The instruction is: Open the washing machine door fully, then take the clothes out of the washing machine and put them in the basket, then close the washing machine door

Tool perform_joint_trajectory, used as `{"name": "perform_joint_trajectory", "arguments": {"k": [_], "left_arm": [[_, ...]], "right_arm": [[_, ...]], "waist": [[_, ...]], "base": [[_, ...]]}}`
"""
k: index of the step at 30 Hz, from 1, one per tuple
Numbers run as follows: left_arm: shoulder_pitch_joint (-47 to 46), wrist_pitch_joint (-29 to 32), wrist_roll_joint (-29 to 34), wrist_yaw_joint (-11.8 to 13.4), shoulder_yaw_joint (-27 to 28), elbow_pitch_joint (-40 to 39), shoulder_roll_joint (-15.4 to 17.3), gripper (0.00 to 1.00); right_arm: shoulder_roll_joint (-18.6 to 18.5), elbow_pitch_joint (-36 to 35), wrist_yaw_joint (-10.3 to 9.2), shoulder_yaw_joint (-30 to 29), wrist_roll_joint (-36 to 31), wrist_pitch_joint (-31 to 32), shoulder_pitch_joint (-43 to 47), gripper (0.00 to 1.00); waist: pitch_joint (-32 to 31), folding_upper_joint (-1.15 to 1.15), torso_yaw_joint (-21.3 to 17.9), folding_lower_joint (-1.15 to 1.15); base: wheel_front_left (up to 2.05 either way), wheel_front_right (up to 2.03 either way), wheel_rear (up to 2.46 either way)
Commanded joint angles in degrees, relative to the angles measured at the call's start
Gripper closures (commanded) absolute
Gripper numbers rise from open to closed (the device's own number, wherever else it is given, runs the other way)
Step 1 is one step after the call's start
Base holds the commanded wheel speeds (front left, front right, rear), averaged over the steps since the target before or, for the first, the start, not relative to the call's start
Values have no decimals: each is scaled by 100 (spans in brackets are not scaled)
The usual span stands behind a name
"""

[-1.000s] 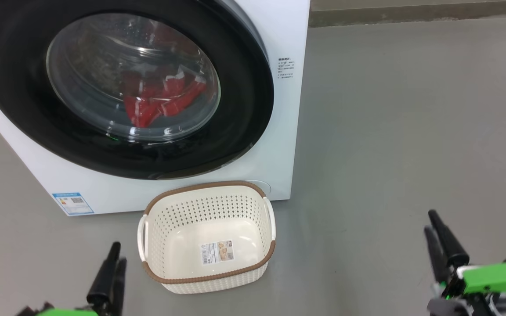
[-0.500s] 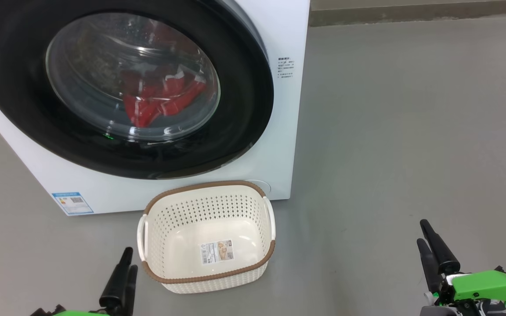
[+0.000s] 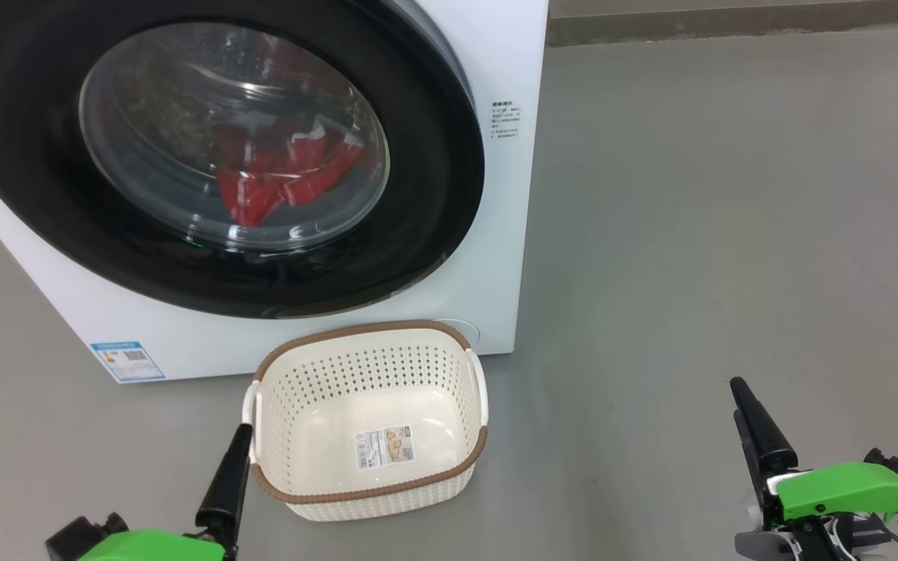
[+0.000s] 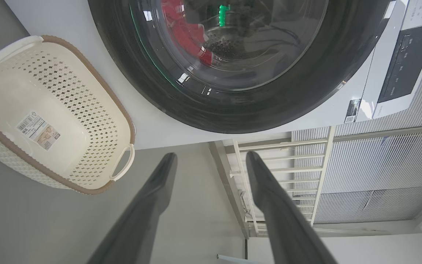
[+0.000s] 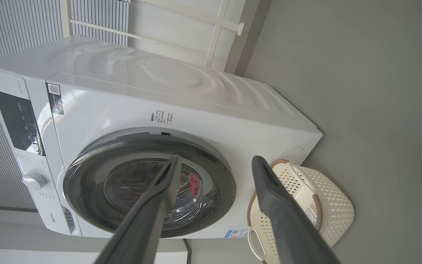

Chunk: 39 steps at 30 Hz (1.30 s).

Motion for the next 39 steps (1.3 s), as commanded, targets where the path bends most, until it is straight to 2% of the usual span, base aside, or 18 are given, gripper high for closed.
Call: {"name": "perform_joint_trajectory", "arguments": {"k": [1,16,39], "left_arm": [[-343,-87,262,-14,16,-111,89,0],[-503,-339,1752,44,17,-95,49,0],[-785,-709,3412,46,28,-72,1,0]], "right_arm": [[-82,-87,23,82,-222,-82,-336,0],[-59,-47,32,20,-1763,-335,-551,0],[-51,-156,45,101,-3720,-705,-797,0]], "waist": [[1,0,-1,-1],[7,0,-11,-1],[15,0,16,-1]], "base": [[0,0,0],[0,0,0],[0,0,0]]}}
